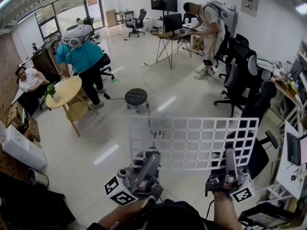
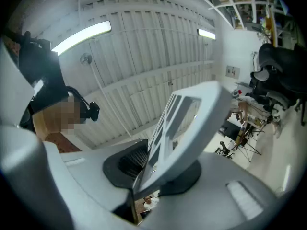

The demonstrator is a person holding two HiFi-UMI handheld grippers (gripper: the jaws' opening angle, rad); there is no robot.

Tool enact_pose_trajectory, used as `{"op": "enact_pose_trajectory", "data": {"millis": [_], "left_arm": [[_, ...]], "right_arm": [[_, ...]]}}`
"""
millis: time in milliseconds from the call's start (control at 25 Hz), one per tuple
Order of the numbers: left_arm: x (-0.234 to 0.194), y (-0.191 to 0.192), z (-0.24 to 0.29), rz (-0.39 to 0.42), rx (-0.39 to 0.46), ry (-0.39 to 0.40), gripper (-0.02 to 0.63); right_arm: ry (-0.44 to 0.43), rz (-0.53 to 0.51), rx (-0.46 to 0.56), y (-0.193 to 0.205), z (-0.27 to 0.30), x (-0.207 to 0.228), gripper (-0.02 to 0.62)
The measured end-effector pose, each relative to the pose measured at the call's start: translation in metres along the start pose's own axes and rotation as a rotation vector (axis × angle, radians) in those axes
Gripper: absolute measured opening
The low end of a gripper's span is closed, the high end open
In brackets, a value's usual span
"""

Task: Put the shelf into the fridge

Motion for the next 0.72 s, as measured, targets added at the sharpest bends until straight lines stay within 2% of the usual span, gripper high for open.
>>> {"op": "enact_pose_trajectory", "data": {"millis": [240,400,720], "left_arm": [[0.007,-0.002,-0.009,0.066,0.056,-0.055,0.066],[0.013,-0.006,-0.024,0.123,0.128,-0.09,0.066],[0.038,-0.006,-0.057,0.265,0.258,-0.25,0.066]], "right_arm": [[-0.066,0.074,-0.035,0.009,0.014,0.009,0.078],[-0.148,0.118,-0.074,0.02,0.029,0.006,0.078],[-0.294,0.289,-0.163,0.056,0.053,0.008,0.078]]}}
Point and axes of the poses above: the fingertips, and each gripper's own axes: z forward along the fingers, x to its right, y out of its underside, the point moved 3 cm from there along -z, backward along the fingers, and after that the axes turned 12 degrees about -z, right-handed, at the moved point
